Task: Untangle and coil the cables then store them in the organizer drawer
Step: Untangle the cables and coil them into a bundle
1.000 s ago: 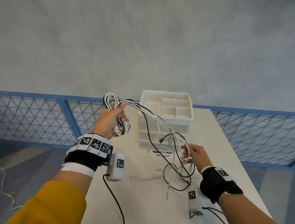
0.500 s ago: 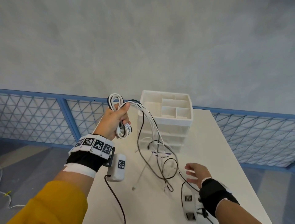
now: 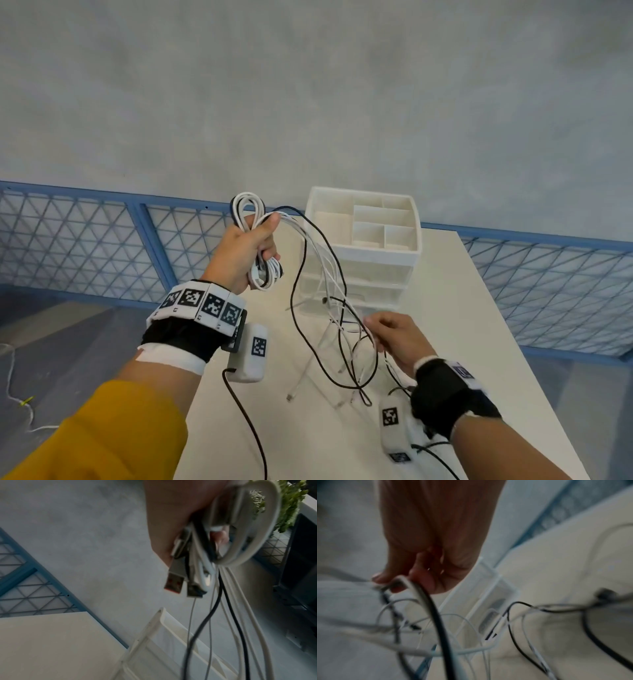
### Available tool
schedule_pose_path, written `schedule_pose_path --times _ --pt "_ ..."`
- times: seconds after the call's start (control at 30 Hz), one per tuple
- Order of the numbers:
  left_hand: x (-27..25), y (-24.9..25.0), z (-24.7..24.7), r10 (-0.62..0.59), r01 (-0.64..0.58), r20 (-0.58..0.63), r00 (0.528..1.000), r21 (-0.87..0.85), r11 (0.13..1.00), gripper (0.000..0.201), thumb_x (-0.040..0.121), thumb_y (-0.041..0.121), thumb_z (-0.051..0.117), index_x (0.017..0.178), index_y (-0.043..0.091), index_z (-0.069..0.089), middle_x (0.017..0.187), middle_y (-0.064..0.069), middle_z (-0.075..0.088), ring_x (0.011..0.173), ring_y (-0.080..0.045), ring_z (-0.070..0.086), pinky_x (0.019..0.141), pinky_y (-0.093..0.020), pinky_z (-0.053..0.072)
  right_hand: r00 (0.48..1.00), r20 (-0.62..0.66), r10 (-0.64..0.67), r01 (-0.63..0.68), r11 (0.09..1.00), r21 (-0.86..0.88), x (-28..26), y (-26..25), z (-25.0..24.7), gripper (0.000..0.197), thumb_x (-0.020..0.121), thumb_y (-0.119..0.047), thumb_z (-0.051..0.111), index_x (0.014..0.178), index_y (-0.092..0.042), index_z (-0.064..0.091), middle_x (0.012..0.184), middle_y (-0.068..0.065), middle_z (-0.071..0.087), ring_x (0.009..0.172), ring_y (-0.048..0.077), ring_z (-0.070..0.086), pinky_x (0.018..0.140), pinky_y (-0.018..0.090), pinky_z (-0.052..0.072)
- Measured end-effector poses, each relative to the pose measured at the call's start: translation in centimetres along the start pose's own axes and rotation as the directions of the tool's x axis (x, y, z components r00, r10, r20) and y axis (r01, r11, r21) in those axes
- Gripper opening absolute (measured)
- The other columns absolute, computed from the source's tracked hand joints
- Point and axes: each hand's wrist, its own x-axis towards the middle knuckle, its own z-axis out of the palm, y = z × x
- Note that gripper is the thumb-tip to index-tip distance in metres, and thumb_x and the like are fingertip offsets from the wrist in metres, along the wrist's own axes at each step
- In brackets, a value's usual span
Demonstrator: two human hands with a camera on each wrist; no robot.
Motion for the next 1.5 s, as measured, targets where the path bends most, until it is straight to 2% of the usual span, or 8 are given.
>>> schedule_pose_path --times 0.3,0.73,0.8,0.93,1.07,1.23,1.37,1.5 --pt "0.0 0.2 0.3 -0.014 0.013 0.096 0.995 0.014 1.000 0.030 0.091 0.021 0.056 0.062 0.019 0.045 0.042 0.009 0.034 0.040 -0.009 0.036 0.051 -0.023 0.046 0.990 0.092 0.110 -0.109 0.994 -0.014 0.2 -1.6 2.5 0.022 0.097 -0.022 0.041 0.106 -0.006 0.054 0.081 0.007 0.058 0.050 0.013 0.052 0.040 0.020 0.038" --pt "-0.9 0.5 0.2 0.001 0.003 0.101 0.995 -0.041 0.999 0.030 0.090 0.021 0.056 0.061 0.019 0.048 0.043 0.008 0.034 0.041 -0.010 0.035 0.051 -0.024 0.045 0.994 0.047 0.094 -0.064 0.896 -0.439 1.0 -1.0 4.3 0.016 0.086 0.000 0.046 0.079 -0.013 0.053 0.059 0.006 0.061 0.039 0.012 0.053 0.040 0.022 0.041" --pt "-0.8 0.8 -0.5 0.010 -0.005 0.095 0.995 -0.052 0.999 0.035 0.090 0.021 0.056 0.056 0.021 0.049 0.043 0.008 0.033 0.041 -0.010 0.035 0.051 -0.025 0.044 0.976 -0.062 0.207 -0.201 0.759 -0.619 0.6 1.1 2.6 0.018 0.085 -0.001 0.046 0.077 -0.017 0.050 0.074 0.011 0.067 0.059 0.020 0.065 0.053 0.028 0.050" --pt "-1.2 1.3 -0.9 0.062 -0.061 0.099 0.993 -0.014 0.998 0.035 0.090 0.022 0.056 0.057 0.019 0.043 0.042 0.008 0.032 0.040 -0.010 0.035 0.051 -0.024 0.045 0.894 -0.154 0.421 -0.226 0.127 -0.966 -1.1 2.3 -0.6 0.021 0.094 -0.013 0.040 0.109 -0.007 0.055 0.133 0.014 0.053 0.123 0.027 0.050 0.096 0.026 0.039" --pt "-1.1 2.5 -1.1 0.096 -0.104 0.134 0.986 0.054 0.993 0.030 0.086 0.025 0.059 0.059 0.019 0.046 0.042 0.008 0.032 0.040 -0.011 0.034 0.053 -0.025 0.045 0.896 -0.118 0.429 -0.133 0.005 -0.991 -1.5 -1.1 -1.3 0.027 0.095 -0.013 0.043 0.119 -0.003 0.051 0.137 0.013 0.049 0.126 0.025 0.047 0.098 0.026 0.038" --pt "-1.7 2.2 0.1 0.088 -0.127 0.214 0.973 0.177 0.976 0.035 0.087 0.023 0.059 0.055 0.020 0.045 0.042 0.007 0.032 0.040 -0.013 0.033 0.055 -0.027 0.045 0.955 -0.052 -0.291 0.223 0.824 -0.520 -0.7 -9.6 2.9 0.050 0.093 -0.033 0.046 0.139 -0.019 0.032 0.130 0.004 0.051 0.117 0.014 0.048 0.096 0.024 0.035" --pt "-2.2 2.3 1.0 0.102 -0.157 0.245 0.964 0.217 0.963 0.046 0.087 0.029 0.060 0.045 0.022 0.046 0.040 0.004 0.035 0.040 -0.015 0.034 0.052 -0.027 0.038 0.892 0.193 -0.408 0.448 0.854 -0.265 -1.0 -13.4 8.1 0.093 0.069 -0.040 0.072 0.143 -0.027 0.017 0.129 -0.006 0.047 0.121 0.005 0.043 0.102 0.021 0.033" --pt "-2.5 2.4 0.1 0.093 -0.123 0.205 0.974 0.137 0.983 0.038 0.080 0.033 0.064 0.054 0.017 0.041 0.041 0.005 0.031 0.039 -0.013 0.033 0.057 -0.030 0.041 0.929 0.204 -0.308 0.356 0.894 -0.271 -0.1 -10.3 8.3 0.017 0.085 -0.017 0.063 0.100 -0.009 0.061 0.090 0.001 0.059 0.084 0.010 0.056 0.081 0.024 0.040"
